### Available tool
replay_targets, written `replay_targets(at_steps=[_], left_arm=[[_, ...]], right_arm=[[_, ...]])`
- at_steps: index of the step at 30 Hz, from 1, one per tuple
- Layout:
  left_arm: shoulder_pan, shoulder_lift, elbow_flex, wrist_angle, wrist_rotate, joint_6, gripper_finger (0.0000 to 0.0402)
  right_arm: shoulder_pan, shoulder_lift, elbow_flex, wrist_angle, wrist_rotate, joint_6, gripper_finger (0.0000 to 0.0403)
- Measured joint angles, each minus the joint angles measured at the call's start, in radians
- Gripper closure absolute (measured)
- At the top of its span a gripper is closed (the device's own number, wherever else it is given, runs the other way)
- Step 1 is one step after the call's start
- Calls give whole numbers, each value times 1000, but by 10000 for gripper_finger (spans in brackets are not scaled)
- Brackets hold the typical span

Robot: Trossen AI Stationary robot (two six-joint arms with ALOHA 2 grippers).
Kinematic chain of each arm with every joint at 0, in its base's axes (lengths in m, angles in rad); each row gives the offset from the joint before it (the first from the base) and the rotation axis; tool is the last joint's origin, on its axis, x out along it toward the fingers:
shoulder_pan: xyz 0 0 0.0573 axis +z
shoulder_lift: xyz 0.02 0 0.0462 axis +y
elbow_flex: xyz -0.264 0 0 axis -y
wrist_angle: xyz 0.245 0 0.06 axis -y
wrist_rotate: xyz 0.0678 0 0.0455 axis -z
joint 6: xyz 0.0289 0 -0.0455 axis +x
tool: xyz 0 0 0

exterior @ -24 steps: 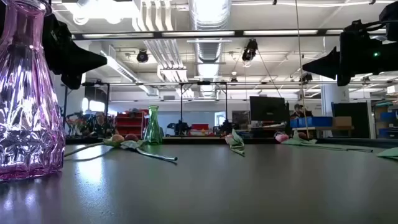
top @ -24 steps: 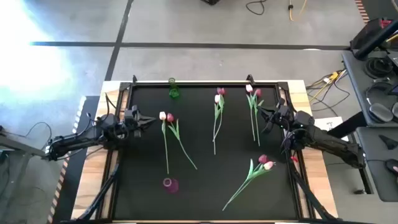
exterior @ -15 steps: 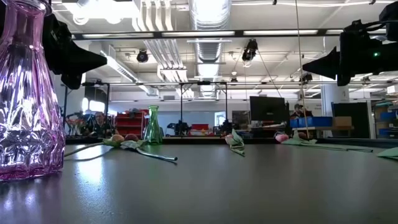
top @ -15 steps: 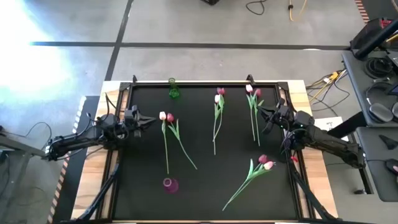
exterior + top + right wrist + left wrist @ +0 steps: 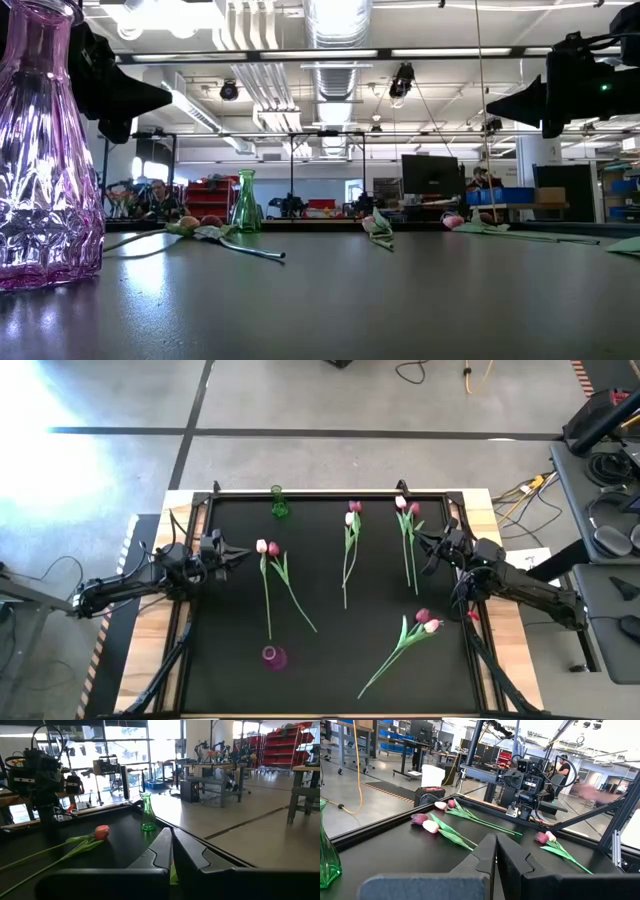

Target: Sort flowers into vase by color

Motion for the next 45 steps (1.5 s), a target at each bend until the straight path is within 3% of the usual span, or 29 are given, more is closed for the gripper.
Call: replay_targets(at_steps=[39,45], left_arm=[[0,0,0,0,0,0,402],[0,0,0,0,0,0,402]], right_arm=[[0,0,0,8,0,3,394],[0,0,0,24,2,184,394]])
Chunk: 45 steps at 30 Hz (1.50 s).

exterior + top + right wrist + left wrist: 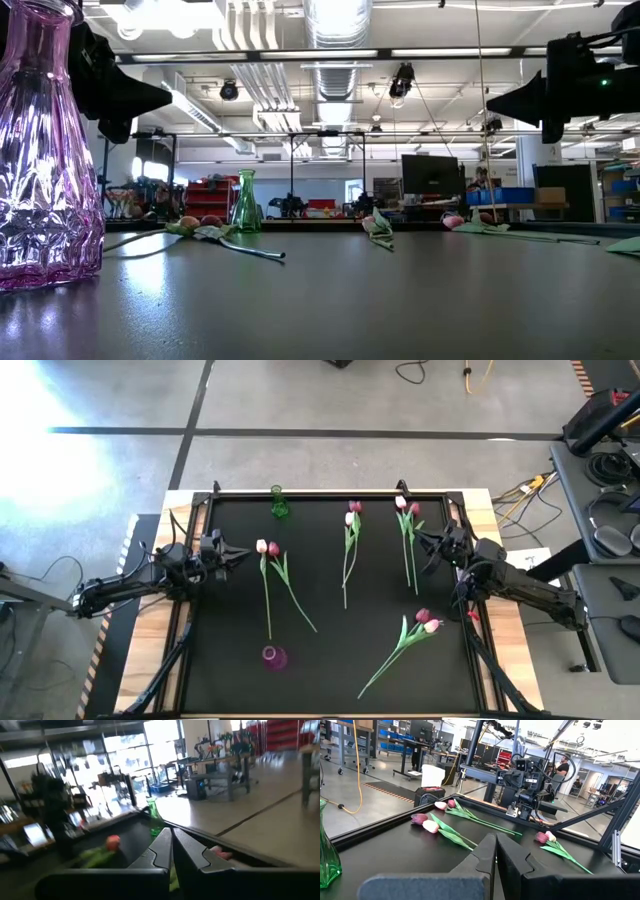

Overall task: Sort flowers into vase by color
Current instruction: Put the top right pink tulip into the green vase

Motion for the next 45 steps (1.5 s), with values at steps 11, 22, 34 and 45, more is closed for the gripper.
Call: replay_targets(at_steps=[11,22,34,45], left_arm=[[0,0,0,0,0,0,402],[0,0,0,0,0,0,402],[0,0,0,0,0,0,402],[0,0,0,0,0,0,402]], right_arm=[[0,0,0,65,254,174,394],[0,72,16,60,338,336,394],[-1,519,256,-233,280,418,323],[-219,1004,649,-575,42,367,277]])
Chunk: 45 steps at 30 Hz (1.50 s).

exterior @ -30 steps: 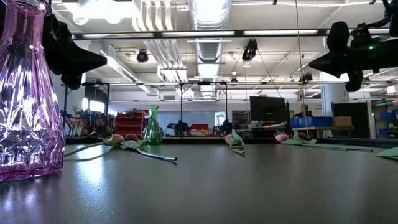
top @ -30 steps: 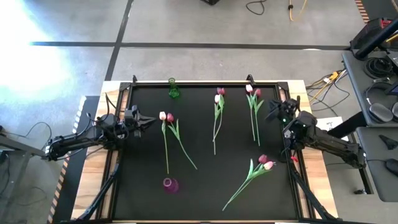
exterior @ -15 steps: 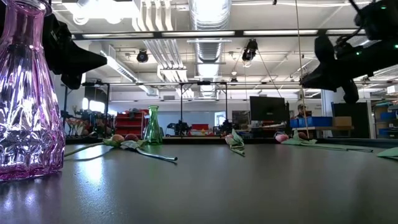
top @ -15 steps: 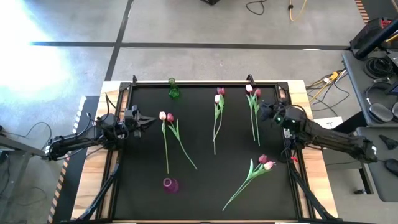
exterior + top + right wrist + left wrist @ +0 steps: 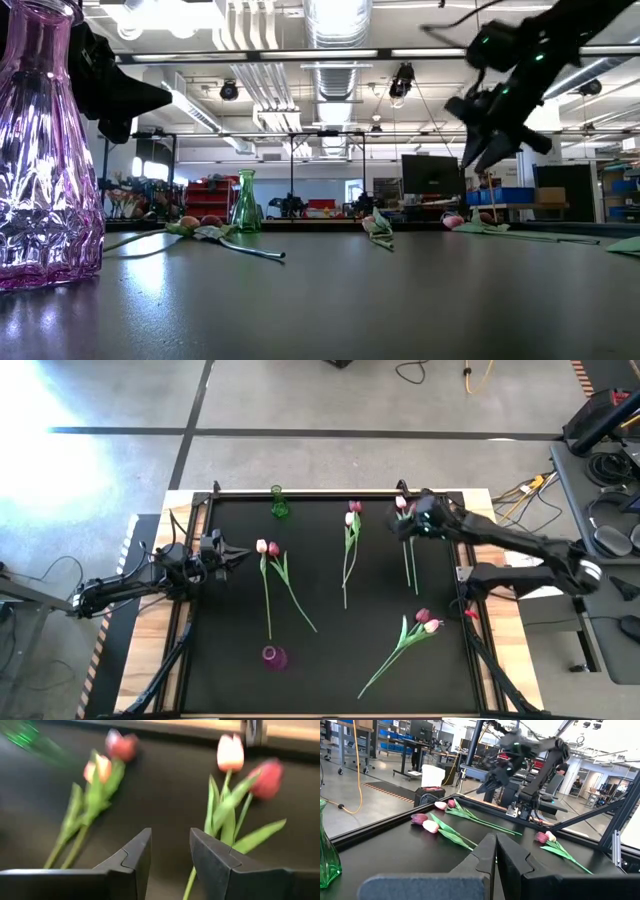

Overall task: Sort flowers into vase by color
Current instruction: Put the top right pink tulip into the green vase

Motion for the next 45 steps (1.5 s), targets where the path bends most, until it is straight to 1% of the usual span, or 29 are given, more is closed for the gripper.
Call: replay_targets(at_steps=[3,6,10,14,16,19,22,25,29,33,38,41,45], left_arm=[[0,0,0,0,0,0,402],[0,0,0,0,0,0,402],[0,0,0,0,0,0,402],[0,0,0,0,0,0,402],[0,0,0,0,0,0,402],[0,0,0,0,0,0,402],[0,0,0,0,0,0,402],[0,0,0,0,0,0,402],[0,0,0,0,0,0,402],[0,0,0,0,0,0,402],[0,0,0,0,0,0,402],[0,0,0,0,0,0,402],[0,0,0,0,0,0,402]], right_arm=[[-79,154,87,-46,-60,42,281],[-153,300,187,-141,-129,61,280],[-212,472,338,-278,-150,38,267],[-245,616,480,-393,-150,-21,250],[-257,673,534,-415,-155,-41,242],[-276,738,593,-421,-200,-58,239],[-288,787,634,-449,-202,-71,244],[-297,821,655,-459,-155,-81,253],[-306,860,670,-452,-118,-94,266],[-314,895,675,-414,-116,-101,276],[-317,906,677,-406,-120,-128,291],[-316,886,672,-385,-123,-154,316],[-317,835,687,-357,-124,-199,370]])
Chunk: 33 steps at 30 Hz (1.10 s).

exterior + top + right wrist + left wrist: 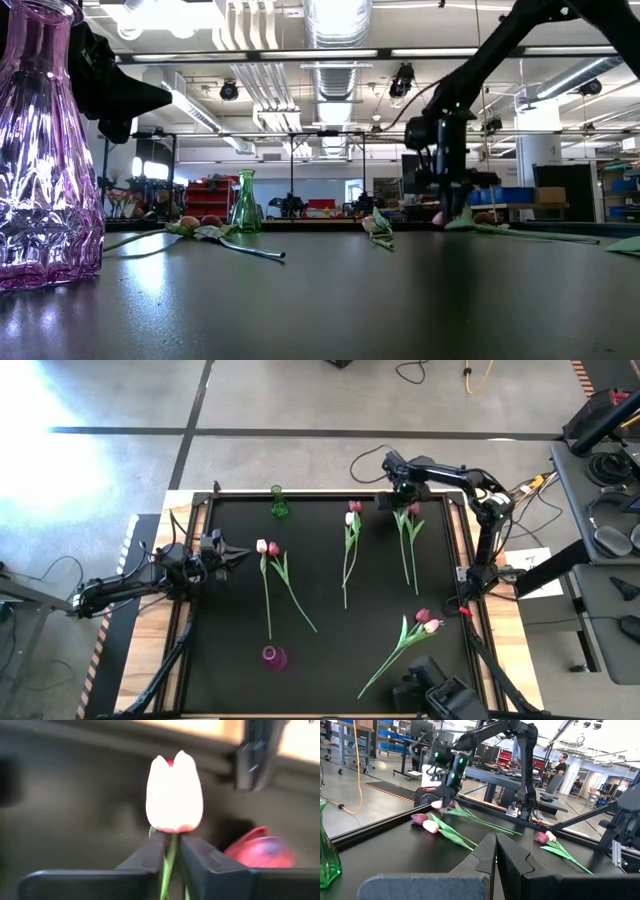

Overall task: Sort flowers into vase by color
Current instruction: Put the top right pink tulip into the green vase

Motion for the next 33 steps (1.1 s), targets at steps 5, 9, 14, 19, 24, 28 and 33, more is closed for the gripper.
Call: replay_targets(at_steps=[5,9,14,19,24,28,33], left_arm=[[0,0,0,1,0,0,402],[0,0,0,0,0,0,402],[0,0,0,0,0,0,402],[0,0,0,0,0,0,402],[0,0,0,0,0,0,402],[0,0,0,0,0,0,402],[0,0,0,0,0,0,402]], right_arm=[[1,-73,39,4,-18,-37,388],[5,-178,76,33,-68,-42,389],[73,-340,87,200,-120,-17,390],[209,-440,82,560,-122,-2,390],[319,-420,82,975,-145,-4,390],[344,-328,99,1209,-182,-2,390],[369,-159,221,1314,-193,-23,390]])
